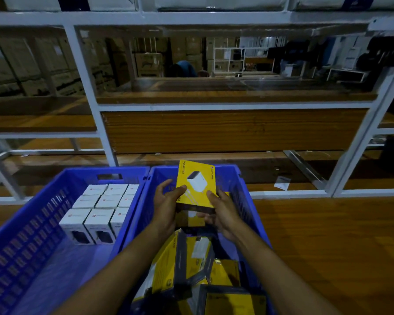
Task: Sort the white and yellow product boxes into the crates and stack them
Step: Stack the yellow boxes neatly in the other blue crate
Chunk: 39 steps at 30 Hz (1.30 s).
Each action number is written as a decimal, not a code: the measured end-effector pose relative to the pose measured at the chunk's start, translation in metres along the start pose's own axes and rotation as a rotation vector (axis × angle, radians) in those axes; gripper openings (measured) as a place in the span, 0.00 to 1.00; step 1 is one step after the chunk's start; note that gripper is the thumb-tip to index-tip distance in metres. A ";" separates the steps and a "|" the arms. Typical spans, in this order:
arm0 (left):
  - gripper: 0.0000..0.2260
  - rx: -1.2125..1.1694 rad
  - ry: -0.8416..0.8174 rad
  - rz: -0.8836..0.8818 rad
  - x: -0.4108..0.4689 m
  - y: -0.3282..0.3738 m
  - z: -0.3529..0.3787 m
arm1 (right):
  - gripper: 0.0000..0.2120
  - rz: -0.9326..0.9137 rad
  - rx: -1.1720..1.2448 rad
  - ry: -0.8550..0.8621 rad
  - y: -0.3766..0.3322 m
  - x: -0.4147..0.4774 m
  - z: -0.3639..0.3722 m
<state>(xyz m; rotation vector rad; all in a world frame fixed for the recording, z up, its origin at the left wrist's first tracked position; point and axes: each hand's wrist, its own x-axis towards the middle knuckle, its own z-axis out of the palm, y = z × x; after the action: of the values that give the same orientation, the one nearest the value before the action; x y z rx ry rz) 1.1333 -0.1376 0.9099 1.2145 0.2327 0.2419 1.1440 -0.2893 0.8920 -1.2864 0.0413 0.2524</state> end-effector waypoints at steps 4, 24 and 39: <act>0.27 0.340 -0.115 0.352 -0.011 0.001 0.004 | 0.19 -0.091 -0.048 0.079 0.000 -0.001 -0.003; 0.05 0.438 -0.121 -0.218 0.016 -0.021 -0.018 | 0.10 0.146 -0.385 0.077 0.009 0.000 -0.008; 0.15 0.703 -0.074 -0.408 0.089 -0.049 -0.018 | 0.10 0.177 -0.558 0.232 0.048 0.055 0.006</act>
<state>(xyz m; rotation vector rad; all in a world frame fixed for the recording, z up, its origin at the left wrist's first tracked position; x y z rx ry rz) 1.2150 -0.1105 0.8531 1.8274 0.5198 -0.2673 1.1871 -0.2625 0.8384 -1.8671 0.3011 0.2751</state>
